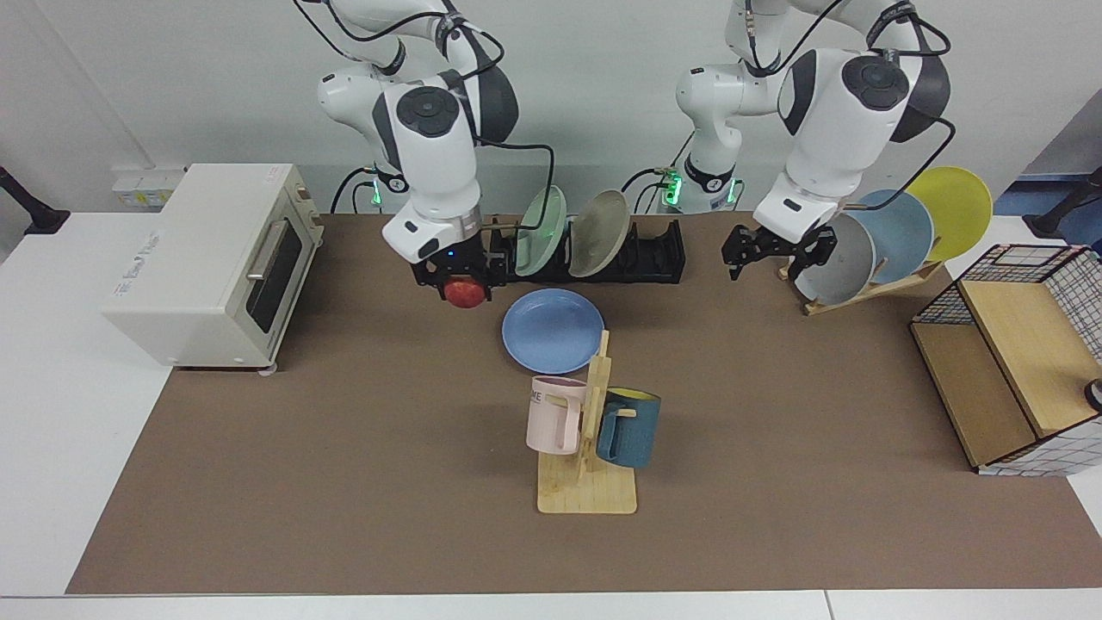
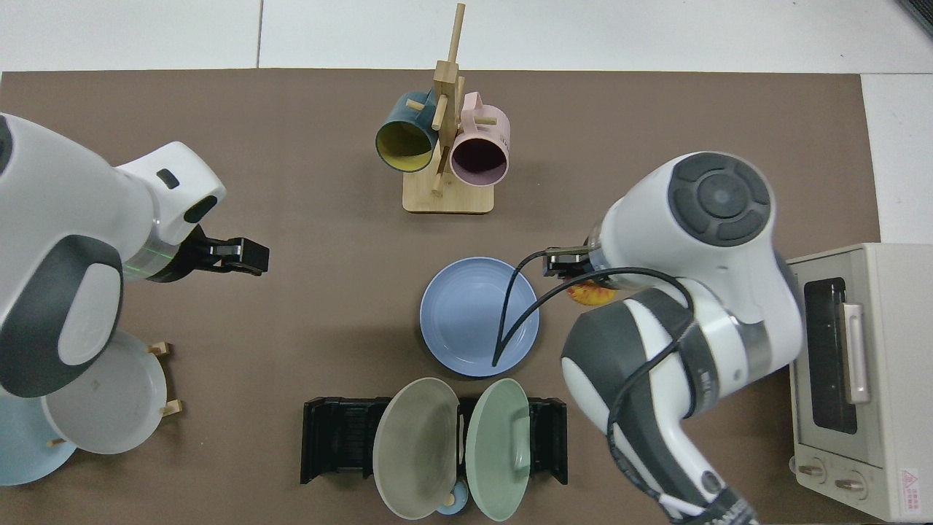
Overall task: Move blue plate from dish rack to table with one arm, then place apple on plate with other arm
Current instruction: 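Carry the apple with the right gripper over the blue plate and release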
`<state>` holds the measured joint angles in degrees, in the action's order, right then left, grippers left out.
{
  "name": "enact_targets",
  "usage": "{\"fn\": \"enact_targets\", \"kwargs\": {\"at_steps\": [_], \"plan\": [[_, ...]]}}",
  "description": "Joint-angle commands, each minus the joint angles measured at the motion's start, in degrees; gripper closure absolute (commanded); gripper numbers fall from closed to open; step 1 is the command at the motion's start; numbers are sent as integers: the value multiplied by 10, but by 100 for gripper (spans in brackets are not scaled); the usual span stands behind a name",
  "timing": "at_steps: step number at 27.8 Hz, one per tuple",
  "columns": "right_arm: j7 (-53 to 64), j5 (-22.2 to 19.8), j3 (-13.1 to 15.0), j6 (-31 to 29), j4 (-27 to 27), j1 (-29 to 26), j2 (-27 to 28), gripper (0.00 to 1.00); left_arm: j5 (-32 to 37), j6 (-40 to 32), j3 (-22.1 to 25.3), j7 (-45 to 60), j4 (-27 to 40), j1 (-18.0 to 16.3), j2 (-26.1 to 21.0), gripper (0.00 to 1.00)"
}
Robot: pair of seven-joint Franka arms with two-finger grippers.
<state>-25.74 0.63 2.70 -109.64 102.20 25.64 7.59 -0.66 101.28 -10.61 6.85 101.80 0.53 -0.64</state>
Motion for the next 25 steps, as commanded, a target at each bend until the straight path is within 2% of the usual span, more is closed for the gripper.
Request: {"fn": "enact_targets", "kwargs": {"at_steps": [1,5,10,15,25], "plan": [[-84,11,2,-31,1,43,28,100,19,-67,13,-25,-70,12,-14,0],[-120,15,2,-36,-5,67,50,100,16,-116,9,-33,-110,1,-17,0],[-165,15,2,-49,-16,92,83,100,17,-142,19,-53,-131,1,-14,0],[-188,22,2,-101,-15,111,112,100,16,-157,20,-60,-143,4,-12,0],[-191,39,2,-139,-2,114,148,100,10,-149,31,-62,-137,1,-3,0]]}}
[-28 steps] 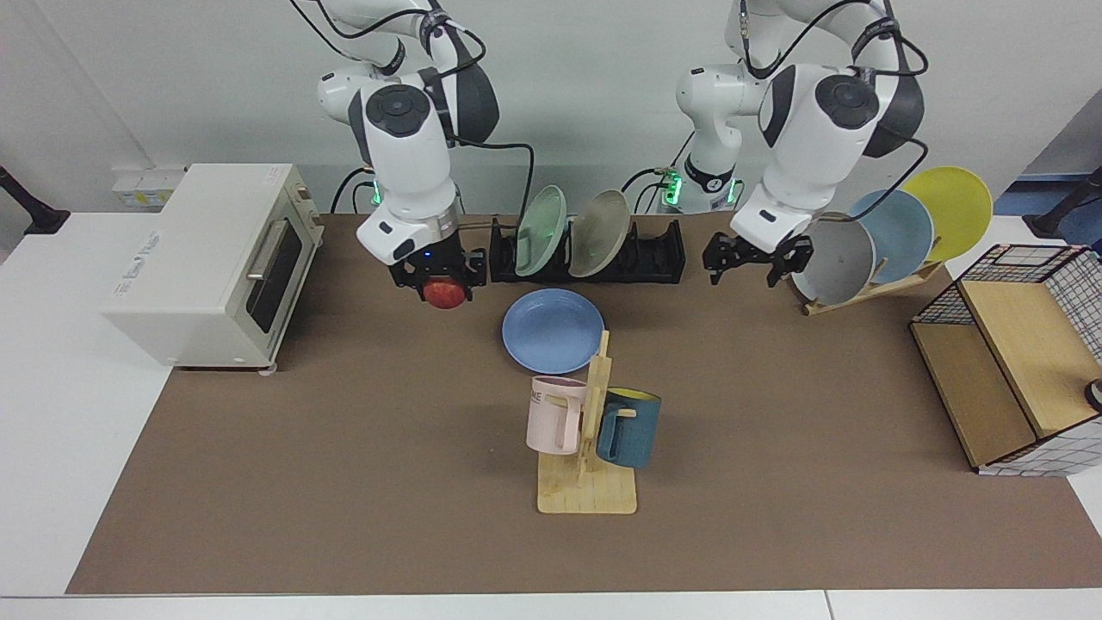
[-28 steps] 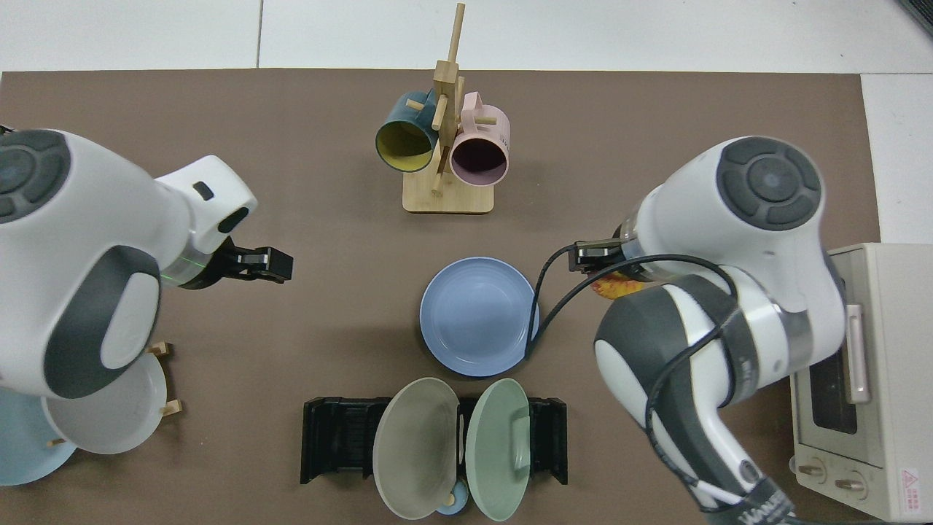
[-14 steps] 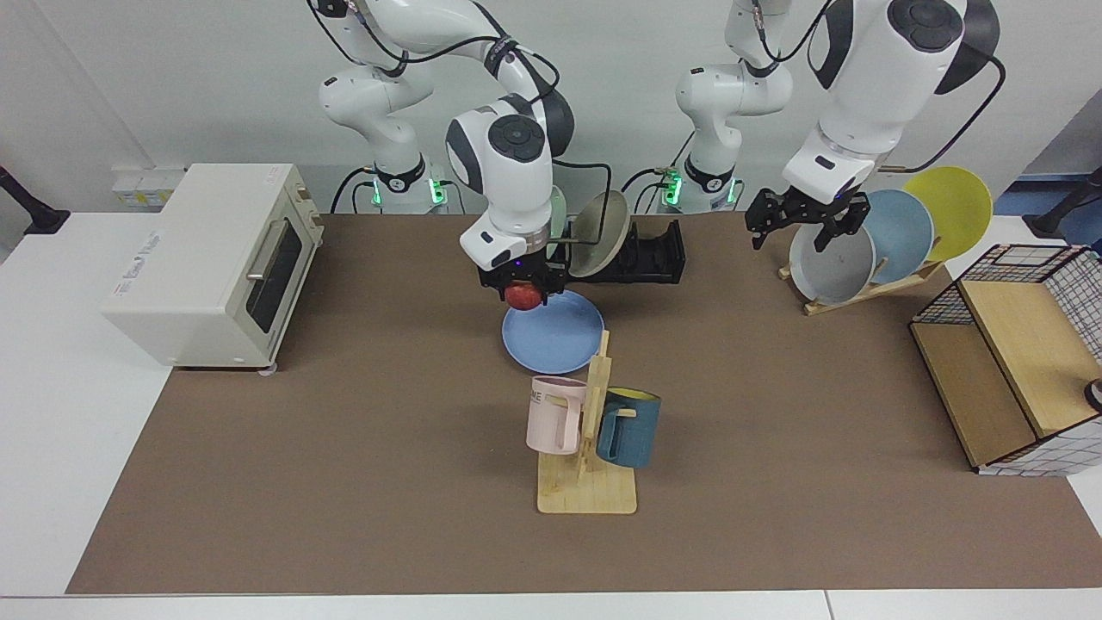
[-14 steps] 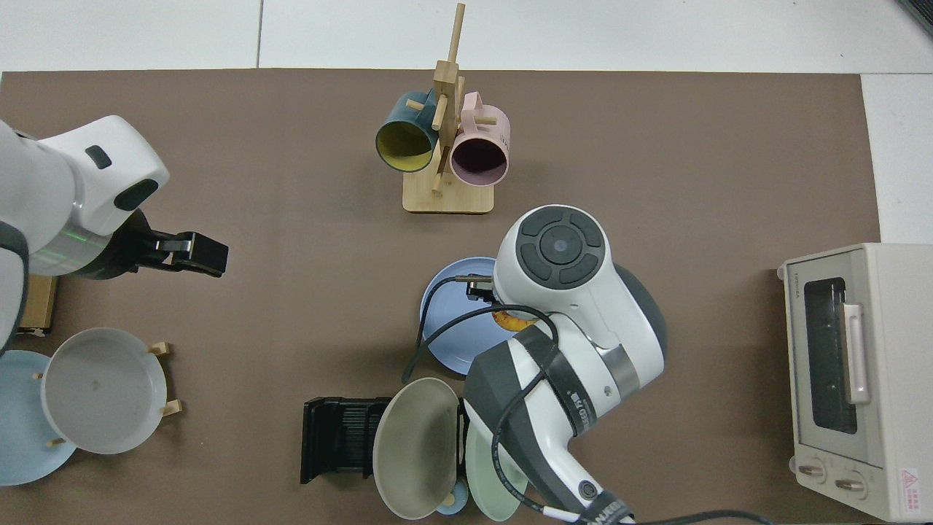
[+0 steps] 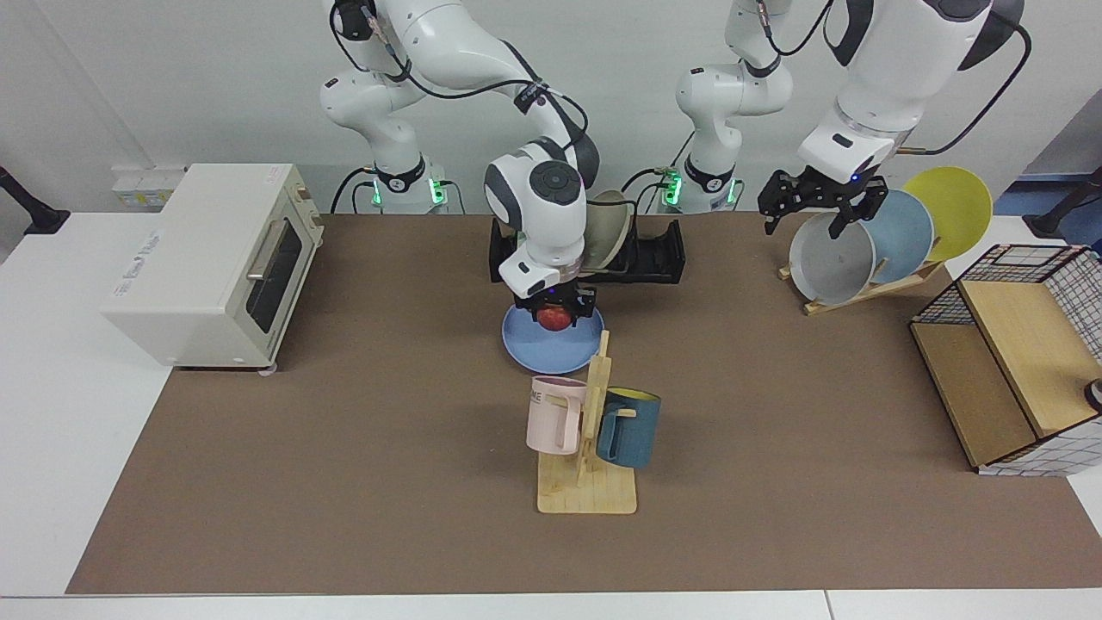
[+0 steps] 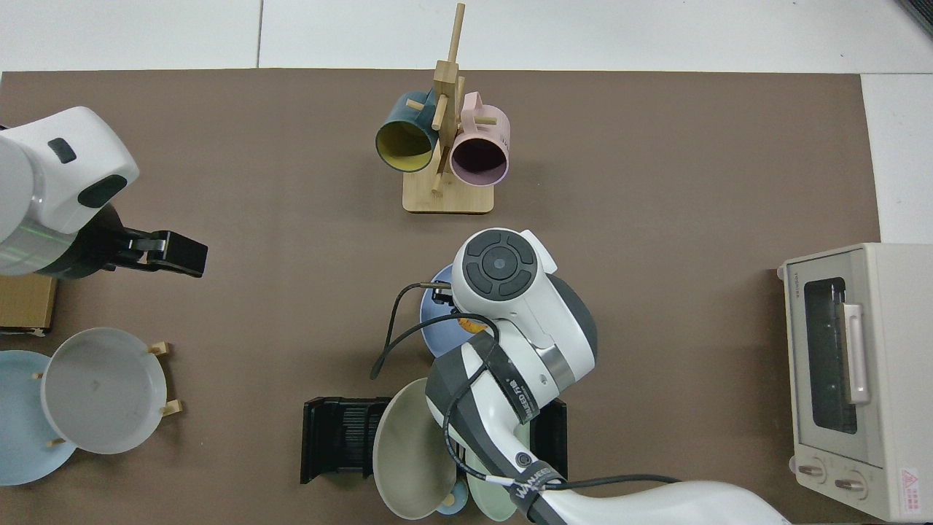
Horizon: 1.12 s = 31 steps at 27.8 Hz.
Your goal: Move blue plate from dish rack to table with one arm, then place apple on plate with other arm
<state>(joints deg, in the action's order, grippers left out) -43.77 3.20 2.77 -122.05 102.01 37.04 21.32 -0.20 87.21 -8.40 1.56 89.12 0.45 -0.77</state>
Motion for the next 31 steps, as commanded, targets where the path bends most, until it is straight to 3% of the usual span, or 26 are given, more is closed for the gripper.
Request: {"fn": "enact_targets", "kwargs": {"at_steps": [1,6,8,9,11,18,23,31], "plan": [[-10,15,1,-19,1,2,13,100,6,-8,9,-9,-11,2,-1,0],[-10,17,1,-56,36,7,15,100,6,-8,10,-8,-11,-3,-1,0],[-10,17,1,-58,42,7,14,95,6,-8,10,-7,-11,-5,-1,0],[-9,16,1,-56,43,6,14,77,6,-8,10,-5,-11,-6,0,0],[-9,16,1,-50,42,7,13,0,6,-9,10,-3,-11,-6,0,0],[-2,15,1,13,6,4,-6,0,6,-9,10,-3,-11,-5,0,0],[17,16,10,30,5,-2,-53,0,6,-9,10,-3,-11,-6,0,0],[148,9,10,50,6,-81,-112,0,6,-9,10,-3,-11,-6,1,0]]}}
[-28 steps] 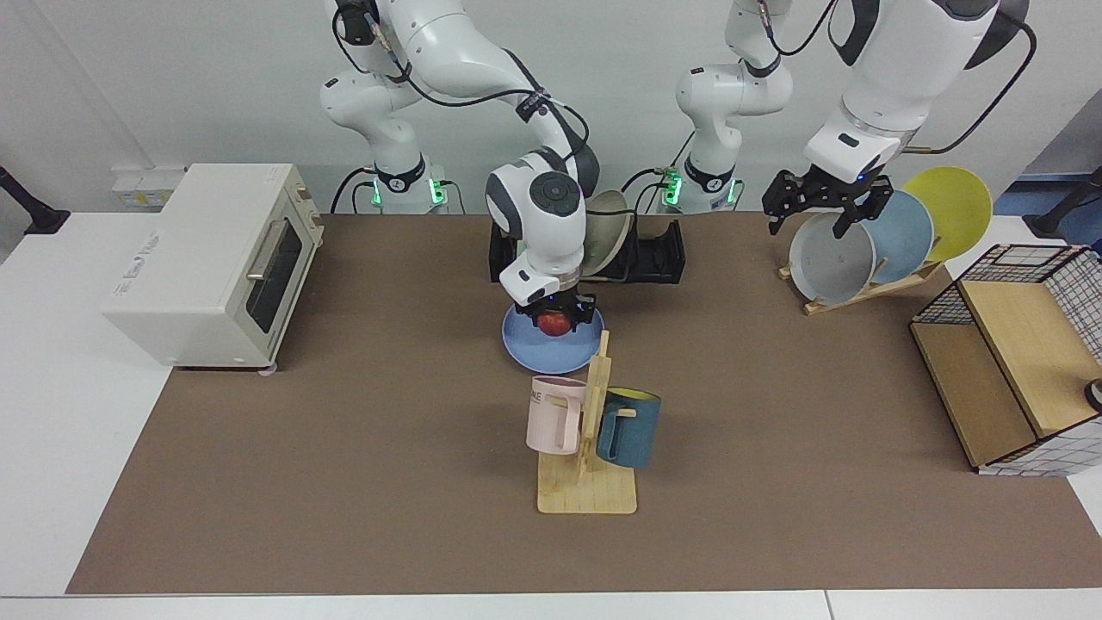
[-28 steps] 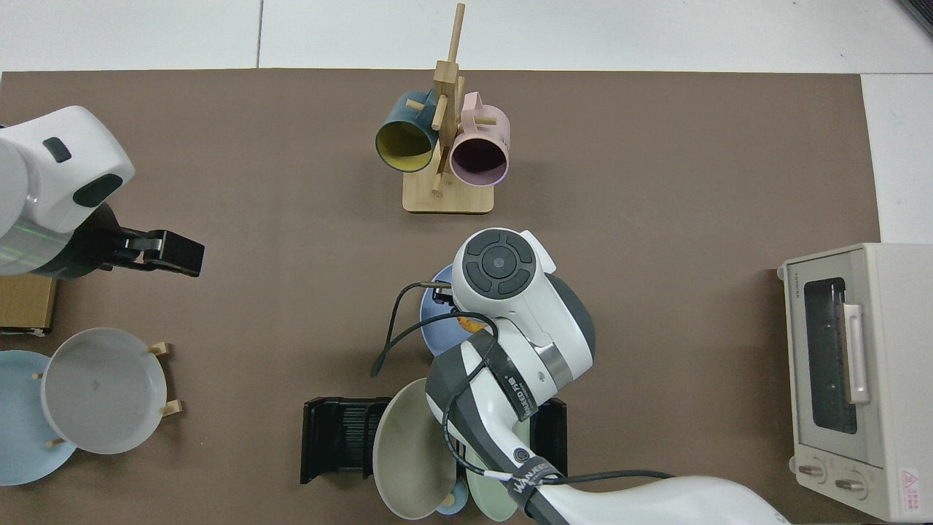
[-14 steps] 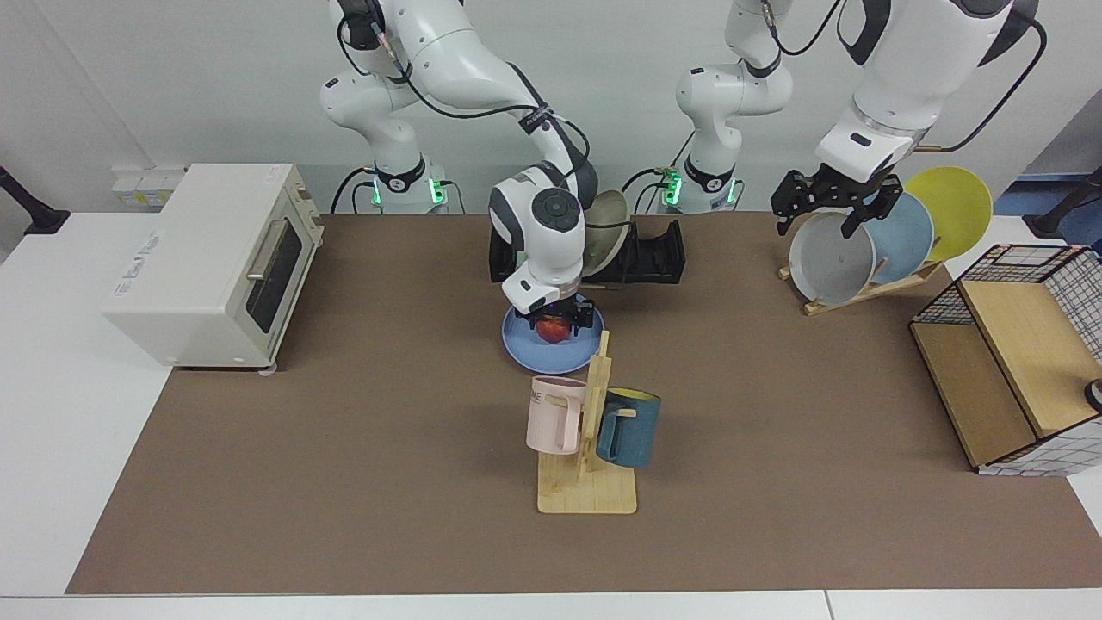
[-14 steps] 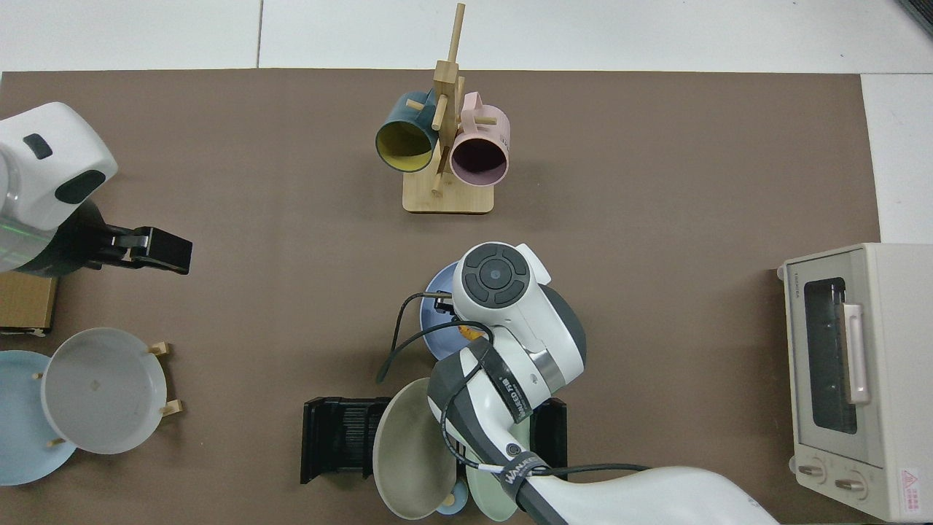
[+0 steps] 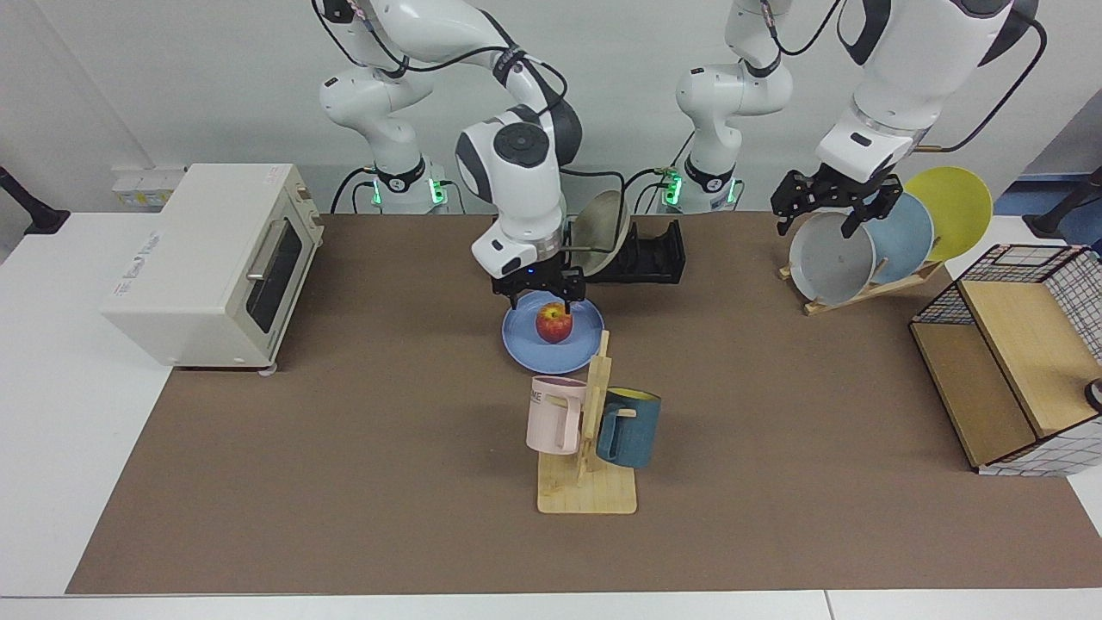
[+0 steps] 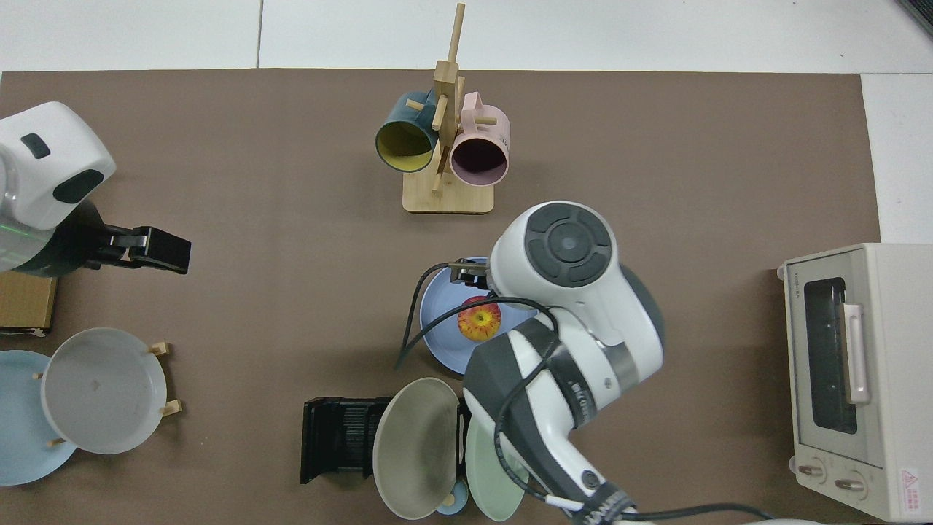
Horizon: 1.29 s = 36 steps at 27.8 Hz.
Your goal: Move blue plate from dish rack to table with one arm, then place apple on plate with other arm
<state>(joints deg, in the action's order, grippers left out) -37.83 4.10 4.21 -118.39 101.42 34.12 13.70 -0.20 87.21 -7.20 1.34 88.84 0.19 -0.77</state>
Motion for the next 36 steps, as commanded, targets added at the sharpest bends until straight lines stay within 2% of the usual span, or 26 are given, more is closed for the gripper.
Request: {"fn": "enact_targets", "kwargs": {"at_steps": [1,12,19,23,29,36], "plan": [[107,-1,-4,17,11,-62,-41,0,6,-9,-2,-1,-9,-4,0,0],[348,-6,-4,21,19,-210,-76,0,6,-9,-2,-1,-9,-4,0,0],[461,-29,-4,33,41,-281,-110,0,6,-9,-1,0,-9,-4,0,0],[473,-30,-4,61,34,-297,-126,0,6,-9,-2,-1,-9,-4,0,0],[467,-28,-3,137,2,-299,-140,0,6,-9,-1,-1,-9,-4,0,0],[464,-30,-5,143,6,-304,-157,0,6,-9,-2,0,-9,-4,1,0]]}}
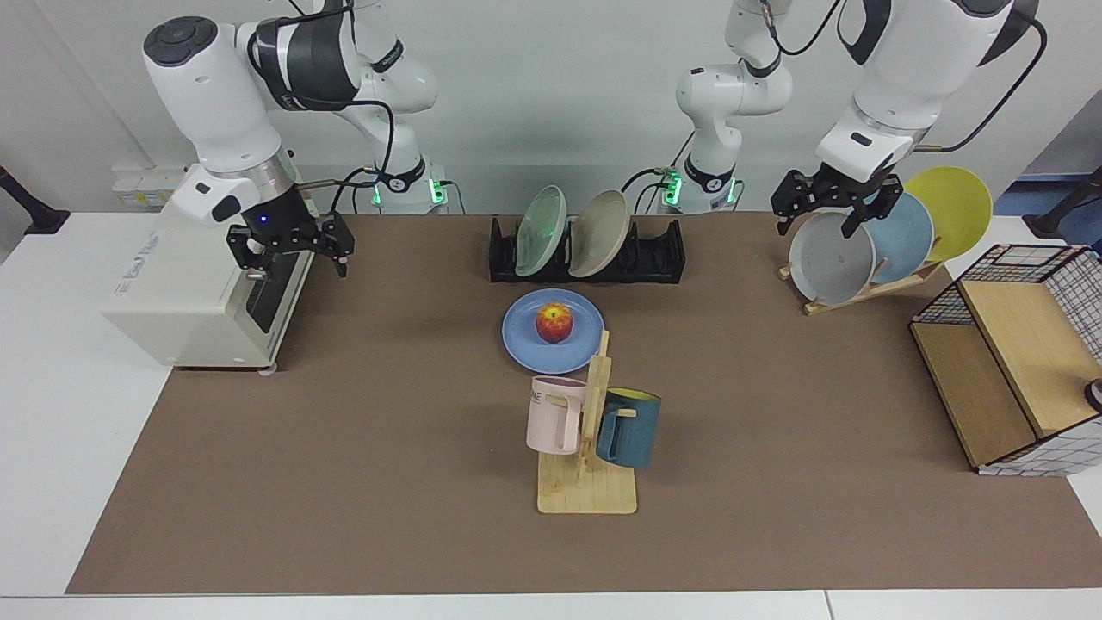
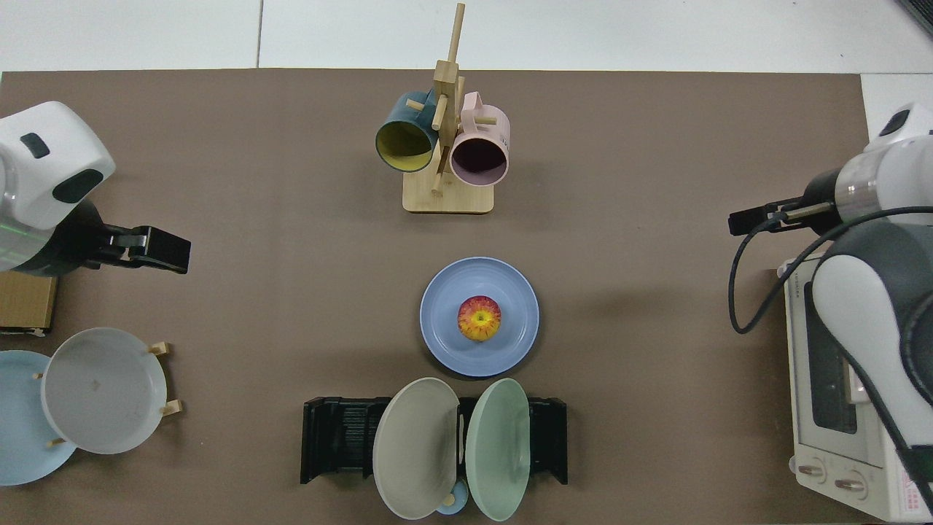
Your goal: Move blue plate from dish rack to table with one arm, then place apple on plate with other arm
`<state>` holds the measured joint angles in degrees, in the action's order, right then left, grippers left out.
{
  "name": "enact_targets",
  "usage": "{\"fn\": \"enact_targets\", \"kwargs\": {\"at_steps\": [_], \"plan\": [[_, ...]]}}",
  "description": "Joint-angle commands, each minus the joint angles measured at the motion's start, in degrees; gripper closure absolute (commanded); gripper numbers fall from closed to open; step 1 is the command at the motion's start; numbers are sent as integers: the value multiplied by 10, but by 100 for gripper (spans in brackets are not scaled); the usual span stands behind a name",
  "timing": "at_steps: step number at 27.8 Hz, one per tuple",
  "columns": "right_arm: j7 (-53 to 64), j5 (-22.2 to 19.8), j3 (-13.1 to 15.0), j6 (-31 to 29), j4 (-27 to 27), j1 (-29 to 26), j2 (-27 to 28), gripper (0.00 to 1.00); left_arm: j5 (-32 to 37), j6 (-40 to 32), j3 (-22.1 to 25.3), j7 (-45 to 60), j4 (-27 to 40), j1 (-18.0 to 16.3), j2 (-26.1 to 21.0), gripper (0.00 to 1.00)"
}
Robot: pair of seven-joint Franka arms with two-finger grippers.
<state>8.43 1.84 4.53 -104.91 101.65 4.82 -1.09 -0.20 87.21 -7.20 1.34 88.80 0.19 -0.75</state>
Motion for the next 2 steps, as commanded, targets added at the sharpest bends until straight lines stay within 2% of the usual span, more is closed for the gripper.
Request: {"fn": "enact_targets", "kwargs": {"at_steps": [1,2], "plan": [[-2,-8,-8,8,5,-12,-11,0,6,-9,-2,0,-8,-4,0,0],[-7,-8,-8,8,6,-12,-11,0,6,-9,-1,-1,-9,-4,0,0]]}}
